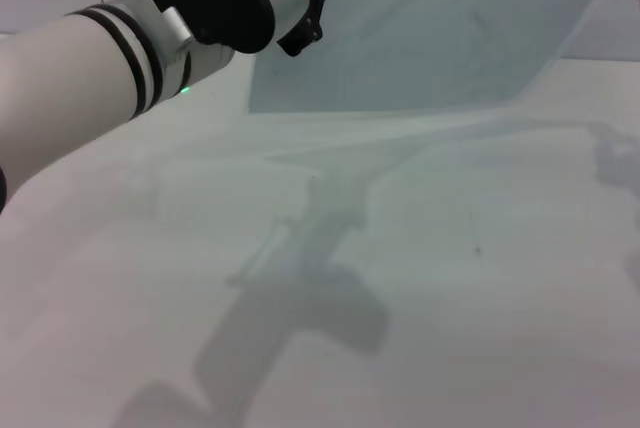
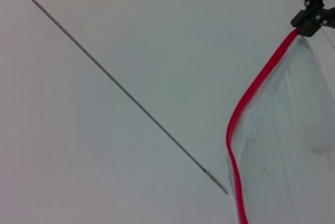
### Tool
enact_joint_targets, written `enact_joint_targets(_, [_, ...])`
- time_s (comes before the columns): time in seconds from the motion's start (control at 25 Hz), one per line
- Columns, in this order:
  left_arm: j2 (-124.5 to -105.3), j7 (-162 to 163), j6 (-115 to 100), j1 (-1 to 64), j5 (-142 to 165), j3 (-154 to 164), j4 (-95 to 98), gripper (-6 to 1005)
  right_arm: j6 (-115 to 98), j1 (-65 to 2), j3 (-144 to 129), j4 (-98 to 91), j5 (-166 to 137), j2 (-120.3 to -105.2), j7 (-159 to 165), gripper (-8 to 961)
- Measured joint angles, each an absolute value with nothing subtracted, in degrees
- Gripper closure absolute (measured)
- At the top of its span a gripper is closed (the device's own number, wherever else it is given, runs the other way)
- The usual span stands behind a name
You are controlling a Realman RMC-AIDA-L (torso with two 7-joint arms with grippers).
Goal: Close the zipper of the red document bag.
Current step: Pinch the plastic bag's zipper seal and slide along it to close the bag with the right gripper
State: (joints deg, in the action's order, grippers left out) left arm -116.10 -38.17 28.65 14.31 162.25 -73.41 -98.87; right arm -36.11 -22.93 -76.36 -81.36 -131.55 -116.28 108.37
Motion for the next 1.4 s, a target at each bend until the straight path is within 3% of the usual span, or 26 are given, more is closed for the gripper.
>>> enact_joint_targets(0.76, [-116.18, -38.1, 26.3, 13.7, 162.9, -74.3, -98.4, 797, -36.1, -22.9, -76.3, -81.7, -132.9, -116.28, 108.4, 743])
enact_joint_targets(1.32, [-116.46, -36.4, 11.0, 14.3, 161.5, -73.0, -91.3, 783, -32.3, -22.2, -77.3, -81.4, -132.3, -116.50, 112.2, 715])
enact_joint_targets(1.4, [-116.48, -36.4, 11.0, 14.3, 161.5, -72.9, -91.1, 698, -32.3, -22.2, -77.3, -81.2, -132.3, -116.52, 112.4, 557])
